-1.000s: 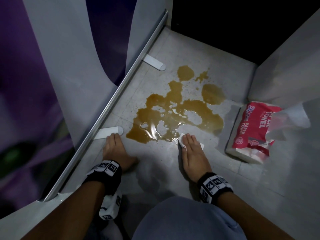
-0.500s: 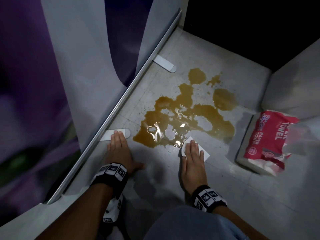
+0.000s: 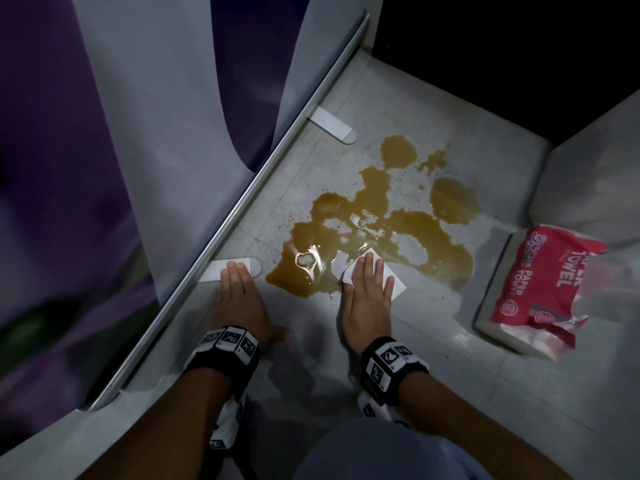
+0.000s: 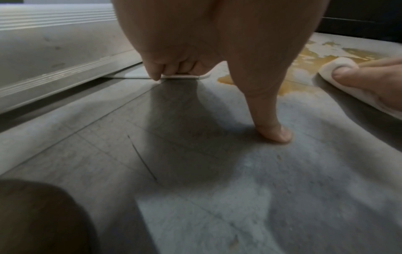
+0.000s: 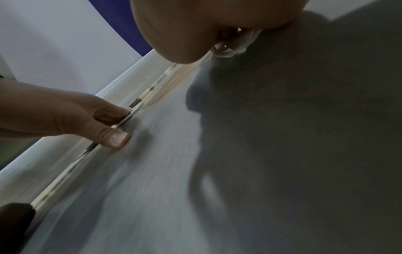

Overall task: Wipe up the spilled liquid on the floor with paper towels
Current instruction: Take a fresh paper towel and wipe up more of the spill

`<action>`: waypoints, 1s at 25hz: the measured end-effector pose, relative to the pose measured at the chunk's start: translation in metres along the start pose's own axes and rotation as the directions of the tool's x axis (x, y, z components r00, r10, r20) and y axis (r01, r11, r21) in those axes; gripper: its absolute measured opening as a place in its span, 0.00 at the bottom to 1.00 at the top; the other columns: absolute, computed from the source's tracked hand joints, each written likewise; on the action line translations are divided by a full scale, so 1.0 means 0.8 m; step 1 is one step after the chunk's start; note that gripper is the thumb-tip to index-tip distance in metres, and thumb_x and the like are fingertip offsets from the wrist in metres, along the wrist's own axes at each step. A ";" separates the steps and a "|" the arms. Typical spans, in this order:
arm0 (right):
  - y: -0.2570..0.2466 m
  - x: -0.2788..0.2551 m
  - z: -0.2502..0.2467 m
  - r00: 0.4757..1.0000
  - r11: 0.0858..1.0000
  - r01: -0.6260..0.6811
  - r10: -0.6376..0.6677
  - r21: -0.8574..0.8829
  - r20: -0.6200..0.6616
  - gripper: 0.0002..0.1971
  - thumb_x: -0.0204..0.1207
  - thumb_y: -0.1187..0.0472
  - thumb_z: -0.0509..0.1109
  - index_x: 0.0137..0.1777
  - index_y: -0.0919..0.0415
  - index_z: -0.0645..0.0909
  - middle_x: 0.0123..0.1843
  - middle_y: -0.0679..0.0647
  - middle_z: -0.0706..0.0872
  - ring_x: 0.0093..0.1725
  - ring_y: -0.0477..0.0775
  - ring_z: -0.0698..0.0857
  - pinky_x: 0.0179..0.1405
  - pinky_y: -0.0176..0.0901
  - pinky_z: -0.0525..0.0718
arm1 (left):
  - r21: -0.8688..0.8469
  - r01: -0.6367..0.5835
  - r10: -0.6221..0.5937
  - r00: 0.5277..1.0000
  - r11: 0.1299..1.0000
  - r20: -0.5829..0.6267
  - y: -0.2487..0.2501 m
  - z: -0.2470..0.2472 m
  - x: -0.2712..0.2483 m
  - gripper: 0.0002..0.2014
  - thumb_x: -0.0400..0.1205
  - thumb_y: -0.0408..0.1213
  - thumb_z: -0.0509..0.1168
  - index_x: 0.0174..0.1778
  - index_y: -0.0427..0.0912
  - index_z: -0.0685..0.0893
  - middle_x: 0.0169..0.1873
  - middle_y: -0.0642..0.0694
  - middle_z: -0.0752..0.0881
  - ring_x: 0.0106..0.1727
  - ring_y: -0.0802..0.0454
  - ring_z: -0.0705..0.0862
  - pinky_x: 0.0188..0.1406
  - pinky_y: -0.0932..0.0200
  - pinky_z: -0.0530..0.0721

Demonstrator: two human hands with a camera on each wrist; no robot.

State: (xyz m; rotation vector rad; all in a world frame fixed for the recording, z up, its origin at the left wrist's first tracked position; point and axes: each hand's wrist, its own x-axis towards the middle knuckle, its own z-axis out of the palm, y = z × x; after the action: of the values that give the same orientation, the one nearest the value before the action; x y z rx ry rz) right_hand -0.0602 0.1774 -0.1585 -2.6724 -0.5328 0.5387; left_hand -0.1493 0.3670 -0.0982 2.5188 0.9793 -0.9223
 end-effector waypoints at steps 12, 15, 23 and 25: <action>-0.037 0.068 -0.022 0.998 1.000 0.005 -0.006 0.026 0.060 0.29 0.91 0.53 0.41 0.89 0.64 0.44 0.90 0.57 0.41 0.89 0.57 0.38 0.87 0.57 0.36 | 0.057 0.025 -0.027 0.999 0.998 0.040 0.006 -0.004 0.004 0.80 0.56 0.73 0.76 0.82 0.29 0.30 0.84 0.32 0.34 0.86 0.36 0.36 0.86 0.45 0.44; -0.047 0.087 -0.024 0.998 0.998 -0.004 0.000 0.064 0.063 0.29 0.91 0.54 0.41 0.88 0.64 0.45 0.90 0.57 0.41 0.89 0.57 0.38 0.87 0.57 0.36 | 0.054 0.027 -0.029 0.998 0.998 0.050 0.005 -0.004 0.005 0.80 0.56 0.73 0.76 0.82 0.29 0.30 0.84 0.32 0.33 0.86 0.36 0.36 0.86 0.46 0.44; -0.065 0.134 -0.023 0.997 0.994 0.021 -0.029 0.106 0.071 0.28 0.92 0.53 0.41 0.88 0.63 0.46 0.90 0.57 0.42 0.89 0.57 0.38 0.87 0.57 0.35 | 0.061 0.022 -0.026 0.998 0.998 0.062 0.005 -0.002 0.011 0.80 0.56 0.73 0.76 0.82 0.28 0.31 0.83 0.30 0.34 0.85 0.34 0.35 0.86 0.45 0.43; -0.069 0.141 -0.024 0.997 0.994 0.027 -0.035 0.103 0.075 0.28 0.92 0.53 0.41 0.88 0.63 0.46 0.90 0.56 0.41 0.88 0.57 0.37 0.87 0.57 0.35 | 0.069 0.021 -0.025 0.998 0.997 0.059 0.005 -0.001 0.012 0.80 0.56 0.74 0.76 0.82 0.27 0.31 0.83 0.29 0.34 0.85 0.33 0.35 0.86 0.45 0.42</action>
State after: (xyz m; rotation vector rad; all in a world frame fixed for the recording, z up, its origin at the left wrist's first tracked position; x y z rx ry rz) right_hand 0.0287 0.2680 -0.1523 -2.5514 -0.5518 0.6448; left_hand -0.1409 0.3694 -0.1035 2.5248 0.9766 -1.0488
